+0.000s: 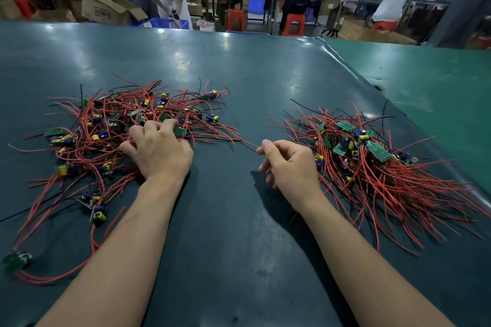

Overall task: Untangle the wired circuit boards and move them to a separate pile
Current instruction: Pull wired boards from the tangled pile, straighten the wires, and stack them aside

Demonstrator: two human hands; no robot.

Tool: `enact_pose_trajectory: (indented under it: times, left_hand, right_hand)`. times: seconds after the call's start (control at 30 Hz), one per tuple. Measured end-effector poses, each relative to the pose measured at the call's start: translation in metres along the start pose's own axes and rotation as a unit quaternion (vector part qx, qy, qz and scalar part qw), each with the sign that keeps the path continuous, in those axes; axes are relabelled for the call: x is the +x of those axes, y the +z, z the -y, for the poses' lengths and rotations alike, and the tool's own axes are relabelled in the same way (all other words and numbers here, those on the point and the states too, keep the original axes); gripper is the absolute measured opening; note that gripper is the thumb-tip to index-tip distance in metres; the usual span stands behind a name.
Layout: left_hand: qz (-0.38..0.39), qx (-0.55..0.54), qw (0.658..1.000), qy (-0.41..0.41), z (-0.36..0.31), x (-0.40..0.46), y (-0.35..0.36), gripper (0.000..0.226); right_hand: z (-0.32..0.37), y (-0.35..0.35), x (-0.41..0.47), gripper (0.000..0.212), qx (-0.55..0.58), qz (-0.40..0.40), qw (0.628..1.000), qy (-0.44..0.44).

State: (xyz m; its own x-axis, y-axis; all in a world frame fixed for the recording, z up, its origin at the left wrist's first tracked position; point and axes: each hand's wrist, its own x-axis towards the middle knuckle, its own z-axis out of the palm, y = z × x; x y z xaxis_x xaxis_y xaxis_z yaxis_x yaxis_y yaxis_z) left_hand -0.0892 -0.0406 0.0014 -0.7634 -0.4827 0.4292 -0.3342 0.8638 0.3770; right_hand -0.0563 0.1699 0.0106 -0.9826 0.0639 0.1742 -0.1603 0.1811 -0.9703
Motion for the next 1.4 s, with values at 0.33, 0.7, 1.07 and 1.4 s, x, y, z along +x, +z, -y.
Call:
enact_pose_trajectory:
  times: [0.33,0.7,1.07,1.4]
  left_hand:
    - [0.007,-0.008,1.000,0.025,0.001,-0.005,-0.003,0.030]
    - [-0.277,-0.306,0.896,0.163,-0.012,-0.016,-0.026,0.026]
    - [0.217,-0.655,0.723,0.039,-0.047,-0.050,-0.016,0.016]
    - [0.272,-0.652,0.708,0.004,-0.046,-0.050,-0.014,0.015]
  right_hand:
    - [-0.003,0.001,0.003,0.026,-0.014,0.009,1.000,-0.006]
    - [-0.002,0.001,0.003,0.024,0.016,0.021,1.000,-0.003]
    - [0.005,0.002,0.005,0.005,0.174,0.068,0.981,0.044]
    - [0.000,0.002,0.005,0.003,0.144,0.092,0.985,0.032]
